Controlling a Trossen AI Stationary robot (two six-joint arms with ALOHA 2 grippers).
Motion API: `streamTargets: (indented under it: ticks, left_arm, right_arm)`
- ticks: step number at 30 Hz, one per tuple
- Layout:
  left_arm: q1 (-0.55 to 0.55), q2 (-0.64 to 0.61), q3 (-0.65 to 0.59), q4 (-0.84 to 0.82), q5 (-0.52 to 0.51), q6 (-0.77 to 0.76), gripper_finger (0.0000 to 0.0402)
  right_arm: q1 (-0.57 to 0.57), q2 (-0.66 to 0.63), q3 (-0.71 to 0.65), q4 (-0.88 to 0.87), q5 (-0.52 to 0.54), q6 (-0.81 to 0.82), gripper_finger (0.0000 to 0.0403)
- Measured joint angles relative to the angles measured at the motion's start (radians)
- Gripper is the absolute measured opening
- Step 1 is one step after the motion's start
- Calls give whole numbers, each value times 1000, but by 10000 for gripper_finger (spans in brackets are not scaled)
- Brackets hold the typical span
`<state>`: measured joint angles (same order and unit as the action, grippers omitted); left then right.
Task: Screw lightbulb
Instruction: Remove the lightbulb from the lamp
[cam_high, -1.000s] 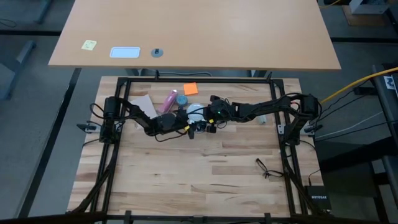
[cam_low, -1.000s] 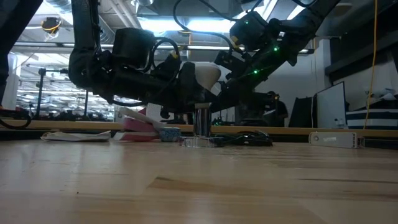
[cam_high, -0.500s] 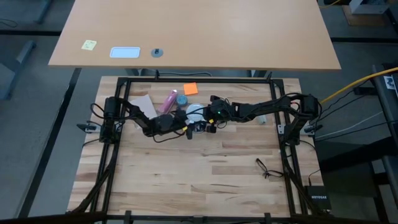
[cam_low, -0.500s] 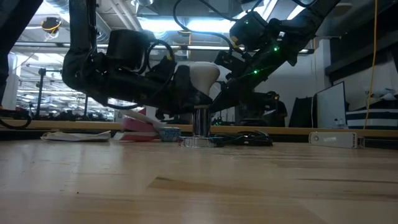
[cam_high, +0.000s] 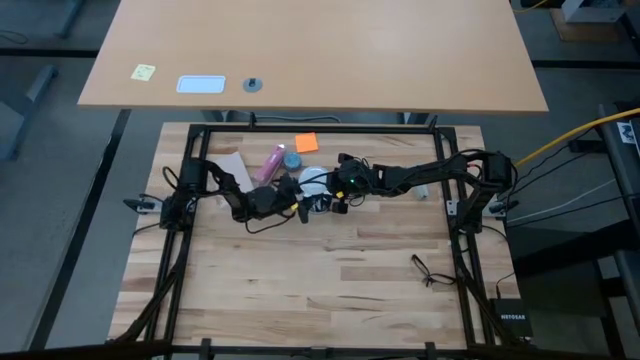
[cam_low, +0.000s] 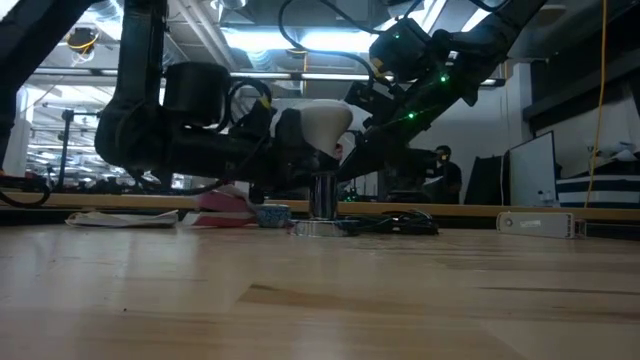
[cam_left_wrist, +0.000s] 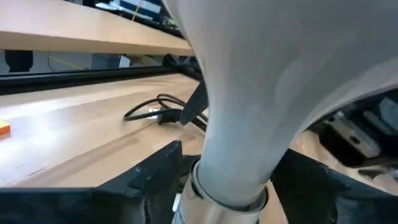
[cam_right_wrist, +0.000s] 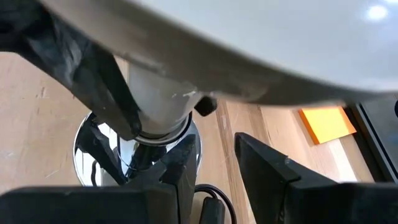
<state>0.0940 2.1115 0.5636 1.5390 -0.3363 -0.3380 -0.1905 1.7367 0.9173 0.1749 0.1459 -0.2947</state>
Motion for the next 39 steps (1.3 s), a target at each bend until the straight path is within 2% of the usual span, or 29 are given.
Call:
streamTargets:
  ticks: [4, 9, 16, 21, 25, 31, 39]
  left_arm:
    - [0, -1, 0, 32, 0, 30, 187]
    - [-1, -10, 0, 32, -1, 50, 139]
    - [-2, -10, 0, 27, 0, 42, 135]
    - [-2, -11, 1, 22, 3, 43, 142]
    - [-2, -11, 1, 20, 4, 54, 139]
    - [-2, -11, 1, 17, 5, 57, 140]
    - [0, -11, 1, 18, 1, 59, 140]
  right_arm:
    - [0, 0, 0, -3, 6, 0, 121]
    - [0, 0, 0, -49, 80, 11, 121]
    - [0, 0, -1, -84, 163, 57, 121]
    - [-1, 2, -1, -144, 177, 128, 121]
    - [-1, 41, -1, -197, 161, 216, 121]
    - [0, 142, 2, -136, 75, 302, 121]
    - [14, 170, 3, -89, -2, 453, 121]
